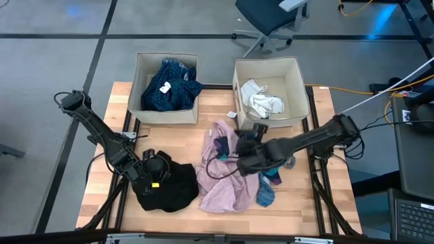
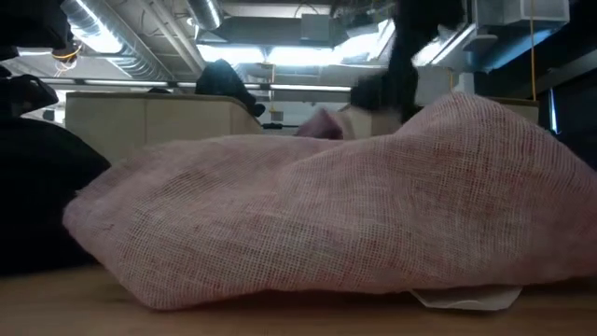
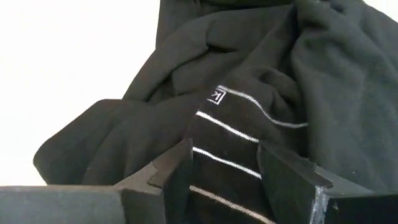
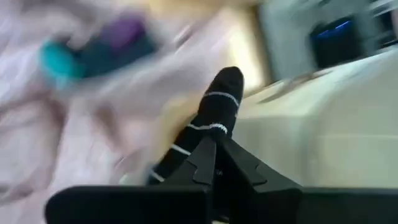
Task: Sort clothes
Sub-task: Put the left black stripe sock into the right brown laundry organizer, then put the black stripe sock into the right brown laundry organizer, then put the black shirt into the right brown laundry organizer
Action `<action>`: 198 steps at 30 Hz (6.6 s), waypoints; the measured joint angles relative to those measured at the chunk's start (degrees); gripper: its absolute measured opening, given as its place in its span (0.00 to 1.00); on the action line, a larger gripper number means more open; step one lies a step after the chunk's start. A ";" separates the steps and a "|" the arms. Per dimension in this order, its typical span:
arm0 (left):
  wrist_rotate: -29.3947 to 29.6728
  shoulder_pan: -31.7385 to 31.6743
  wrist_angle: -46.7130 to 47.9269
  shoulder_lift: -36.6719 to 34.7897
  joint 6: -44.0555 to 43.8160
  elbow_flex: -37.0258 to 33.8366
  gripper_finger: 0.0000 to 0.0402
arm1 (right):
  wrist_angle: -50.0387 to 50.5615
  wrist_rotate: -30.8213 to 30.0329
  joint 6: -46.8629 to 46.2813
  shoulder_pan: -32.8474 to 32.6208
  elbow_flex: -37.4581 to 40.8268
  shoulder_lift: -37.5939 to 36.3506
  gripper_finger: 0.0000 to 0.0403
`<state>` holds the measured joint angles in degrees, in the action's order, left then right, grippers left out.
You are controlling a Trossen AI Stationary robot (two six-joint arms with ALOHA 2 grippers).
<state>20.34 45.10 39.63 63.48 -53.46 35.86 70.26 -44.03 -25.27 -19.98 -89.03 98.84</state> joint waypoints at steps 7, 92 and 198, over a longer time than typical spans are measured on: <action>0.02 0.02 -0.23 0.00 -0.08 0.00 0.43 | 3.84 -12.90 0.22 1.49 -4.90 -5.52 0.05; 5.91 7.52 -18.84 10.27 -7.16 -7.30 0.43 | -90.63 32.24 20.24 5.14 -5.05 33.77 0.69; 8.45 5.23 -18.84 4.53 -0.93 -3.96 0.43 | -30.28 17.79 11.42 13.26 -4.21 -5.73 0.80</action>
<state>28.79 50.33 20.79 68.02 -54.39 31.90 39.98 -26.25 -13.85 -6.72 -93.24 93.11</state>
